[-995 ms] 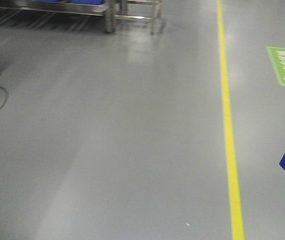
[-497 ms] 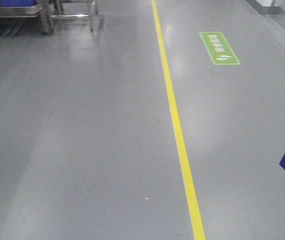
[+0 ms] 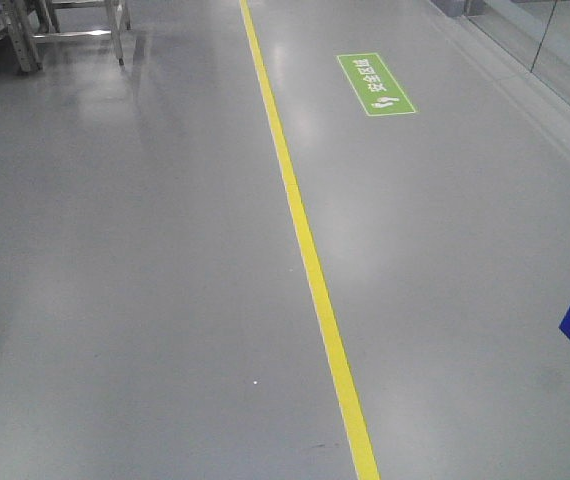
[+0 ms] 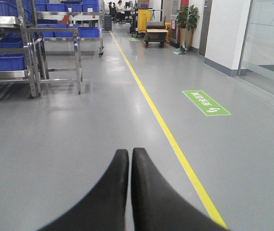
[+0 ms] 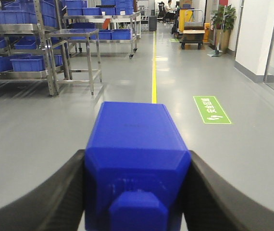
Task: Pour parts from conveyor to right shelf
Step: 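Drive away from the conveyor holding the block in the right gripper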
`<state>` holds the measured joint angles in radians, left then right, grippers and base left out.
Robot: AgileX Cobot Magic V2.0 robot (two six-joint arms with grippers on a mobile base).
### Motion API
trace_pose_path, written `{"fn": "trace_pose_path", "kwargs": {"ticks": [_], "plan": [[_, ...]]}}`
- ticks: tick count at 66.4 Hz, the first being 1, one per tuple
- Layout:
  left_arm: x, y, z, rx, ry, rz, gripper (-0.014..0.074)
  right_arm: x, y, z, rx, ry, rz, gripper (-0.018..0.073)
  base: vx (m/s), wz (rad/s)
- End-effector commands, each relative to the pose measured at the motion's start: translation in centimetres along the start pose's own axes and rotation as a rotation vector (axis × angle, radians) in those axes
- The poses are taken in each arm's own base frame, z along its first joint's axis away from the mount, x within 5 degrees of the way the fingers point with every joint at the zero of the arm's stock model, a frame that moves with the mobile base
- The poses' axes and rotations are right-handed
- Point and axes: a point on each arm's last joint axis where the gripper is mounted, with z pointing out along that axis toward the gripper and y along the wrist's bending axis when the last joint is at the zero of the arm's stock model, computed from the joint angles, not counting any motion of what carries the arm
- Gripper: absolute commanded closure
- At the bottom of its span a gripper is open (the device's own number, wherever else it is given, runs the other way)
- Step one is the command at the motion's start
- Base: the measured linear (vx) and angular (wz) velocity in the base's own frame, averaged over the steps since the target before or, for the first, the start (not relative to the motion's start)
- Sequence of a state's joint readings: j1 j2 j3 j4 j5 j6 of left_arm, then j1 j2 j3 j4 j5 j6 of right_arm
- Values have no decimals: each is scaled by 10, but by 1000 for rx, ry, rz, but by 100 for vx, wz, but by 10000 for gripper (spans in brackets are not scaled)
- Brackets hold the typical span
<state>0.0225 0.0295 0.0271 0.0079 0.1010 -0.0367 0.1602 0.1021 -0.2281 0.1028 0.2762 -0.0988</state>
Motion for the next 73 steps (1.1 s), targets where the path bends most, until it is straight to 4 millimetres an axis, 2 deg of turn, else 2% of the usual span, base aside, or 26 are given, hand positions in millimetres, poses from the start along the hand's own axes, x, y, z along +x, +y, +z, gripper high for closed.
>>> {"fn": "trace_pose_path", "kwargs": {"ticks": [1, 38, 73], "plan": [[-13, 0, 0, 2, -84, -16, 602, -15, -1, 0, 10, -89, -9, 564, 0, -8], [-13, 0, 0, 2, -84, -16, 602, -15, -1, 0, 10, -89, -9, 564, 5, -3], [-13, 0, 0, 2, -84, -16, 602, -15, -1, 0, 10, -89, -9, 564, 17, -23]]}}
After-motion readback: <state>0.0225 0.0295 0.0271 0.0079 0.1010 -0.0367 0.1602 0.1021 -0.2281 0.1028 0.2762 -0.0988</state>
